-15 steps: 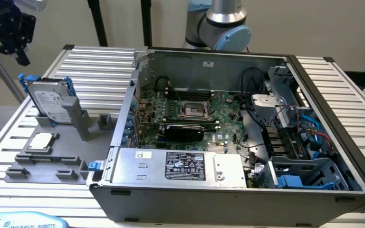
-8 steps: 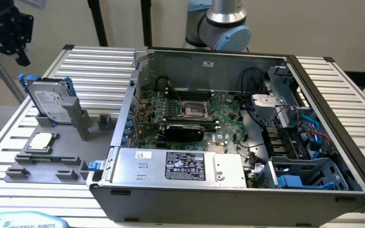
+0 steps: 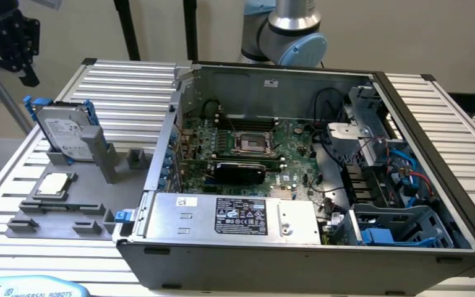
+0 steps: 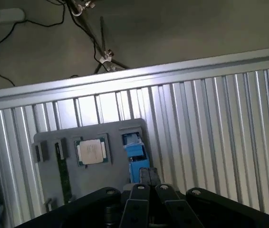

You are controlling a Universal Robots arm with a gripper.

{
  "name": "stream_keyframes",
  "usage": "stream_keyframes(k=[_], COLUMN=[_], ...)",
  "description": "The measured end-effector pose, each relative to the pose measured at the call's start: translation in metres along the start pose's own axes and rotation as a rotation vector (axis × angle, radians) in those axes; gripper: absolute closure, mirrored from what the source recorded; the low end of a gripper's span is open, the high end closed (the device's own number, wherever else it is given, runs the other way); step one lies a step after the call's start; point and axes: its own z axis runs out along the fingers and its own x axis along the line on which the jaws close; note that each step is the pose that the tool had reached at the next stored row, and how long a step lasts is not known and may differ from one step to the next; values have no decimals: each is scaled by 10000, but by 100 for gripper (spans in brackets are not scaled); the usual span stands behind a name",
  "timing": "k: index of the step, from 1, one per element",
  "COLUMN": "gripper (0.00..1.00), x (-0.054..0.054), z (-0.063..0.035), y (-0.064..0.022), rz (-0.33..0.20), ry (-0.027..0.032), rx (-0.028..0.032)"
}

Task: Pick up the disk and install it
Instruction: 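Pick up the disk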

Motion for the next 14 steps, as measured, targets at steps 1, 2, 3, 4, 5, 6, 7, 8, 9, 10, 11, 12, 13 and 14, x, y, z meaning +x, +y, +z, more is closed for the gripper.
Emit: stream_keyframes(k=[1, 2, 3, 4, 5, 6, 7, 8, 9, 10, 11, 12, 13, 14], gripper=[89, 89, 89, 89, 89, 89, 89, 89, 89, 89, 89, 89, 89, 89], x=[0, 0, 0, 0, 0, 0, 0, 1, 2, 4, 8, 13, 19, 25], z=[2, 2, 4, 5, 7, 9, 11, 14, 17, 21, 26, 33, 39, 44], y=[0, 0, 0, 0, 0, 0, 0, -1, 0, -1, -3, -6, -11, -20], rz=[-180, -365, -544, -725, -905, -1091, -1268, -1421, -1534, -1625, -1702, -1772, -1823, -1859], ry=[4, 9, 13, 18, 20, 23, 26, 28, 29, 32, 33, 35, 36, 37], rx=[2, 3, 7, 11, 25, 42, 58, 74, 82, 86, 88, 89, 88, 88])
